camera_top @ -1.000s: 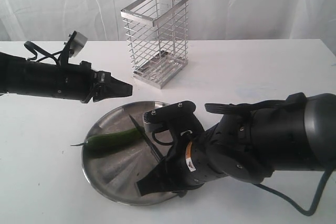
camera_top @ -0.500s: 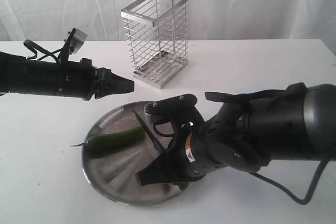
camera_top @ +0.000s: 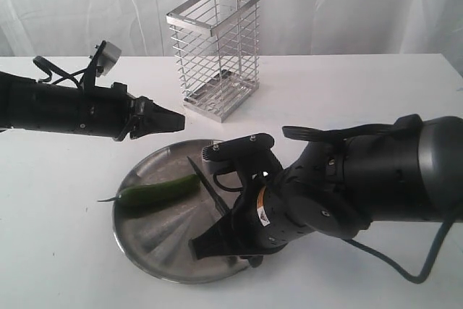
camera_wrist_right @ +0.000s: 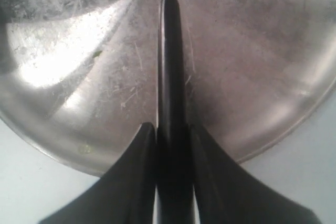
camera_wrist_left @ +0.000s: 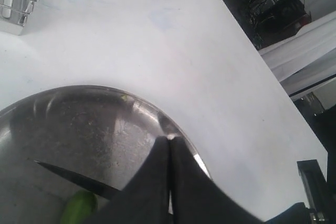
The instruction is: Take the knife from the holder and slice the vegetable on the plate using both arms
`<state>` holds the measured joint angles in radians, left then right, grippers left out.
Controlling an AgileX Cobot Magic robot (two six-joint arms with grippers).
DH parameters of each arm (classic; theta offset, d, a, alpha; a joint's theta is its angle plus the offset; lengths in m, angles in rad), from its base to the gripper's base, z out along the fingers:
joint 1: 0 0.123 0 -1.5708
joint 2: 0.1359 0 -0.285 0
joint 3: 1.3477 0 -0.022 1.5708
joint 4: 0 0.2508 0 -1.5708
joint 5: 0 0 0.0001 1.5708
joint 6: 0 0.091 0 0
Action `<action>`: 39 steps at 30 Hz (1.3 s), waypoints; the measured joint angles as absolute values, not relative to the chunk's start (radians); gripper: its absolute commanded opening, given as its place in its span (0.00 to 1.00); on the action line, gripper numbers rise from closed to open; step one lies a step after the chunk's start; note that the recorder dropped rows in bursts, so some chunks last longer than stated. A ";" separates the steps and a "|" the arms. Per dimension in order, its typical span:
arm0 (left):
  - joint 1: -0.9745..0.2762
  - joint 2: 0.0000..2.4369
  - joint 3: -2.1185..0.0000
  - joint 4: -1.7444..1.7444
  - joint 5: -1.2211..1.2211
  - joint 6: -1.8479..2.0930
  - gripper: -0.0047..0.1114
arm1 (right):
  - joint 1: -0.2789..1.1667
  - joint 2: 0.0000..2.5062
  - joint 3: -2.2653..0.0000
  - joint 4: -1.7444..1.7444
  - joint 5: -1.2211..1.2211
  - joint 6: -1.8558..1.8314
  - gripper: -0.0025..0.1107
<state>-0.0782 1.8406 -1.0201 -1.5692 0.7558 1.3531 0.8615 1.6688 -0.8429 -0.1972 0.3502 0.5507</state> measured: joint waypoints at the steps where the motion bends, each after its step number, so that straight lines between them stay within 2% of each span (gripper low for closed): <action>1: -0.078 1.841 -1.020 -1.567 0.756 1.353 0.04 | 0.861 1.667 -0.843 -0.197 0.347 0.551 0.02; 15: -0.078 1.841 -1.020 -1.551 0.756 1.355 0.04 | 0.899 1.655 -0.844 -0.180 0.341 0.529 0.02; 39: -0.078 1.841 -1.020 -1.518 0.756 1.355 0.04 | 0.880 1.679 -0.844 -0.229 0.334 0.541 0.02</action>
<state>-0.0782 1.8406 -1.0201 -1.5177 0.7558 1.3546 0.8796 1.6789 -0.8444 -0.2292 0.3344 0.5407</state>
